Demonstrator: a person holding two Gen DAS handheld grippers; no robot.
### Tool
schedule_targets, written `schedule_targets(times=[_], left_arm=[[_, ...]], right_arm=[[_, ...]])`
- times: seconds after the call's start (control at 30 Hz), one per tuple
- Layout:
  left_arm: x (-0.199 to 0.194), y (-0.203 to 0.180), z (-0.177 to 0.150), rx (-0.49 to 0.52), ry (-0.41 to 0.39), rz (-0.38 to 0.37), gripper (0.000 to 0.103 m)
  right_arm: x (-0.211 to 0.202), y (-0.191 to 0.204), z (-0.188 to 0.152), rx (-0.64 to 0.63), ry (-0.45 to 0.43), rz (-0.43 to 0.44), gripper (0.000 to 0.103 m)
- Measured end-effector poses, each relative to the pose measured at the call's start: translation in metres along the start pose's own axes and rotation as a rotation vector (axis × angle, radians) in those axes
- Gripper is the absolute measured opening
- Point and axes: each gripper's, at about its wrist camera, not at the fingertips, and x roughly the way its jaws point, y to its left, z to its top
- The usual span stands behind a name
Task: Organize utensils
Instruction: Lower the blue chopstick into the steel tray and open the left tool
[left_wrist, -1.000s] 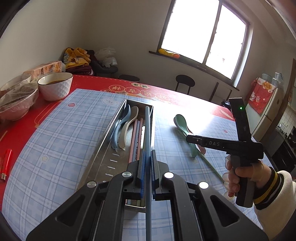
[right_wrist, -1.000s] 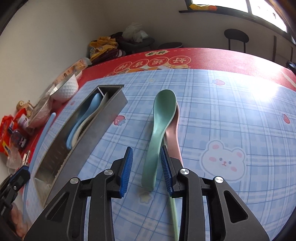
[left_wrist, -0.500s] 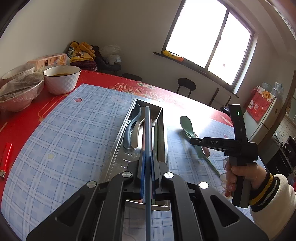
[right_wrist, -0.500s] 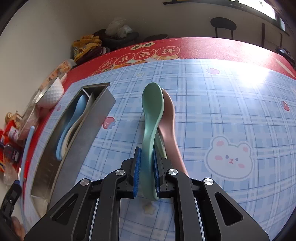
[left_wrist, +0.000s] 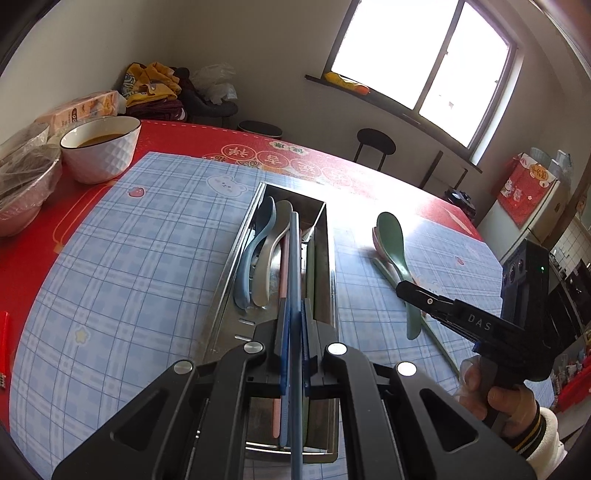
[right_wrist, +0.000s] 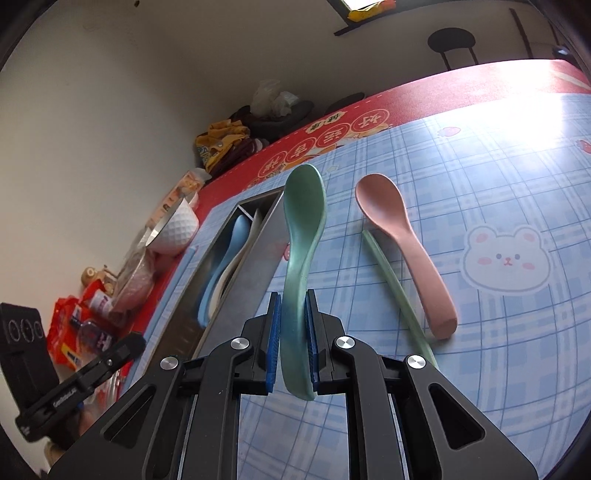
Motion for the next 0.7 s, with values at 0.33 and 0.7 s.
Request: schedule_targets(times=[0.33, 0.7], left_arm=[[0.048, -0.02, 0.028, 0.074, 0.107, 0.05, 0.006], [0.08, -0.023, 0.028, 0.075, 0.194, 0.051, 0.006]], right_arm=[[0.003, -0.005, 0.002, 0.035, 0.018, 0.081, 0.013], [0.006, -0.01, 0.0, 0.061, 0.028, 0.077, 0.013]])
